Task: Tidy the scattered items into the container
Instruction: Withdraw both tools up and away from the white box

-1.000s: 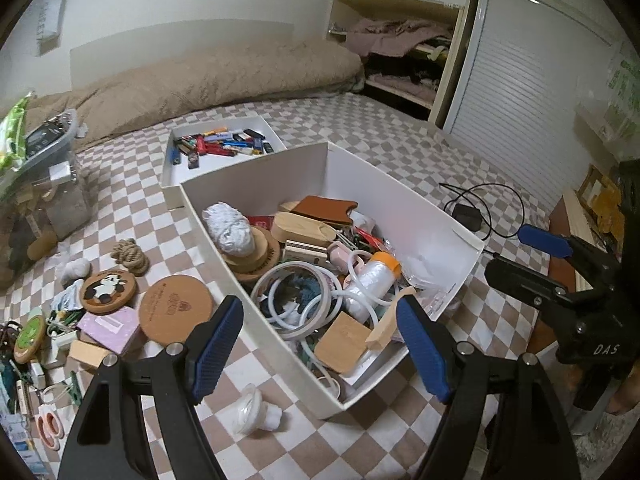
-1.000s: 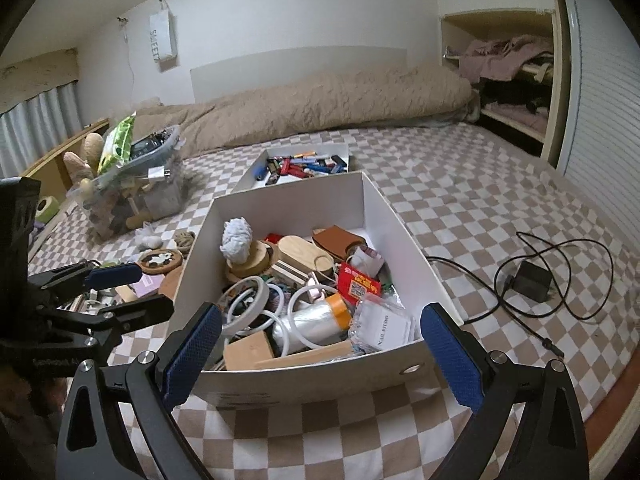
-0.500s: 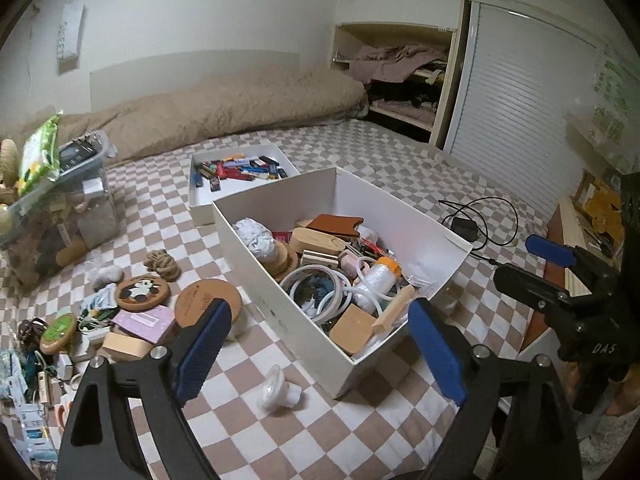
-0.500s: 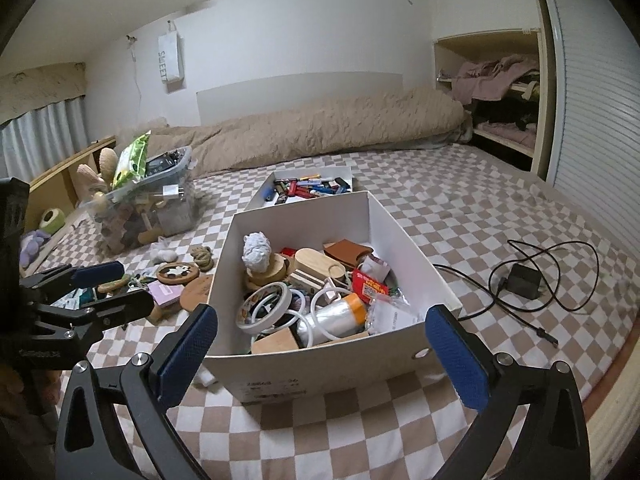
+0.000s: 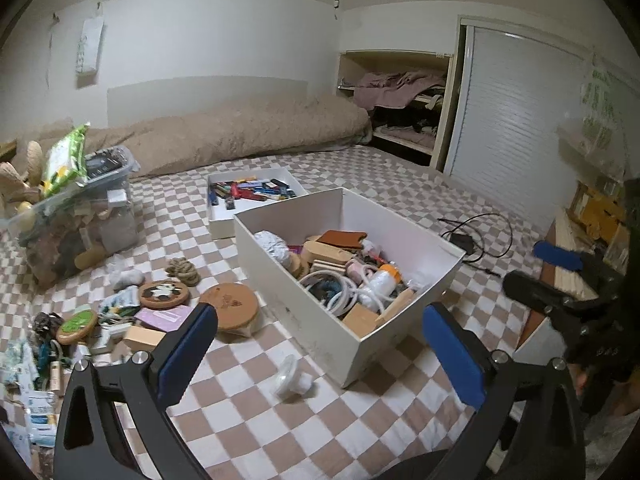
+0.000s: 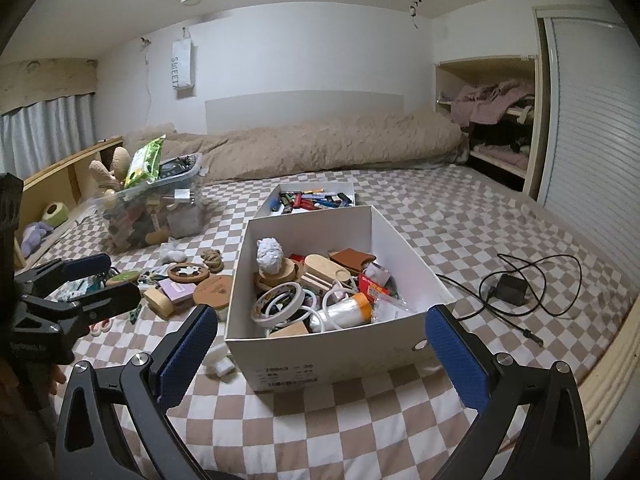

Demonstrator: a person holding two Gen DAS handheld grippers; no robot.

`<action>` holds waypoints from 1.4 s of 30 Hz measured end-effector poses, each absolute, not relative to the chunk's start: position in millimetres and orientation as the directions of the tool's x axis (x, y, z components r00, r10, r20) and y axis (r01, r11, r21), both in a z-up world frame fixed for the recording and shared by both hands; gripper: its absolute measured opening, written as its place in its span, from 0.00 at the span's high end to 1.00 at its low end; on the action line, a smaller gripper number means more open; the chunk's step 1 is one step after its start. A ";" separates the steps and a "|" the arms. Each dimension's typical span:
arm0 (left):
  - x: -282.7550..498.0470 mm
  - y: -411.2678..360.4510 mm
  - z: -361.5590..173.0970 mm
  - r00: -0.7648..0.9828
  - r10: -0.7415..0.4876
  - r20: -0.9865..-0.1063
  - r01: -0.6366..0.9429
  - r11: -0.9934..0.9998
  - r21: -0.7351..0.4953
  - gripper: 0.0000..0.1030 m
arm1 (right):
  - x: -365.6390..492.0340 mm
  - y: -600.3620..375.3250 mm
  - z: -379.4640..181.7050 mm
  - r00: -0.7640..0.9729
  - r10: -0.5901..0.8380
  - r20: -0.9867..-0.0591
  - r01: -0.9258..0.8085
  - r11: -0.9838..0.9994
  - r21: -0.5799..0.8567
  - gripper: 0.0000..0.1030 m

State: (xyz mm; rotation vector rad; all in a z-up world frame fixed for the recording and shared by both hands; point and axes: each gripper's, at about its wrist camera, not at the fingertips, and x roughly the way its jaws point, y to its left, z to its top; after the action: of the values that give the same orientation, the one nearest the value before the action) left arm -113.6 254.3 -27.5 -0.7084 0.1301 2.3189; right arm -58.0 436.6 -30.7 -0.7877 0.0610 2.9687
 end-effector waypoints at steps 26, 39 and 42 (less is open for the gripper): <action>-83.1 227.7 -27.5 -0.639 0.580 -0.505 -0.631 -0.771 -0.086 0.00 | -29.3 413.0 -36.8 -0.870 0.068 -0.488 -0.070 -0.997 -0.015 0.00; -80.3 224.3 -26.4 -0.666 0.554 -0.499 -0.608 -0.791 -0.067 0.00 | -25.9 411.0 -37.4 -0.867 0.072 -0.493 -0.070 -0.997 -0.021 0.00; -79.8 224.6 -26.7 -0.665 0.555 -0.499 -0.608 -0.791 -0.068 0.00 | -25.2 411.2 -37.6 -0.867 0.072 -0.493 -0.070 -0.997 -0.022 0.00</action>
State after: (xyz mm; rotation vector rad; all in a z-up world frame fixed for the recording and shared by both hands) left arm -79.8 224.6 -26.7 -0.6726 0.1376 2.3955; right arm -25.2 411.2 -37.6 -0.7842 -0.0059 2.9663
